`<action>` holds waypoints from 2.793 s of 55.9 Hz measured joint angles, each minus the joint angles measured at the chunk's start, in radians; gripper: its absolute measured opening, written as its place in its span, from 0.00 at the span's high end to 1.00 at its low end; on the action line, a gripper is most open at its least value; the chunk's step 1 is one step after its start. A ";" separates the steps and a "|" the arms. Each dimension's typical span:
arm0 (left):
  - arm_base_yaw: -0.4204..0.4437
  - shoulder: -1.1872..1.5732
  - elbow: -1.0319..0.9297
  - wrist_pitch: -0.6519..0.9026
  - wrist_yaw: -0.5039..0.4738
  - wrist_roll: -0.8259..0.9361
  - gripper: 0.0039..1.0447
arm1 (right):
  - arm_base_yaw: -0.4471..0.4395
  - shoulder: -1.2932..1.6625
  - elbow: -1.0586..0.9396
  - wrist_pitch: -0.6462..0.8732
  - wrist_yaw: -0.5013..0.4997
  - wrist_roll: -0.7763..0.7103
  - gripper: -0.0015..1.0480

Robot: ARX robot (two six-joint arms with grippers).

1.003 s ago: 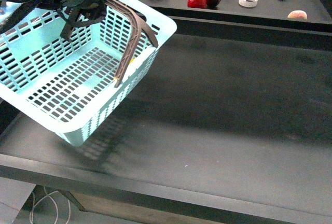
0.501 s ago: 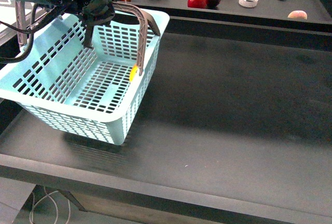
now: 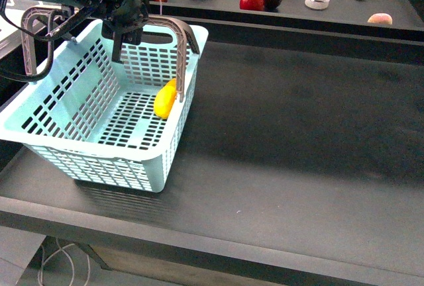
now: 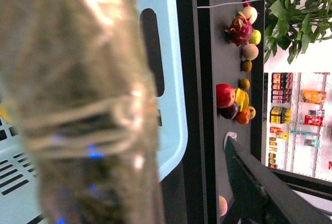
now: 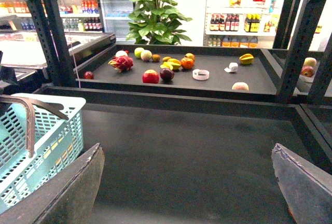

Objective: Pick mango with right arm and hold basket with left

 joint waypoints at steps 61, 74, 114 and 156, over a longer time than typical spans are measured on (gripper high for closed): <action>0.197 -0.813 -0.983 0.262 -0.034 0.389 0.08 | 0.000 0.000 0.000 0.000 0.000 0.000 0.08; 0.247 -1.013 -1.115 0.183 -0.105 0.404 0.08 | 0.000 0.000 0.000 0.000 0.000 0.000 0.08; 0.206 -1.390 -1.571 0.649 0.351 1.436 0.98 | 0.000 0.000 0.000 0.000 0.000 0.000 0.08; 0.206 -2.036 -1.615 0.085 0.351 1.443 0.98 | 0.000 0.000 0.000 0.000 0.000 0.000 0.08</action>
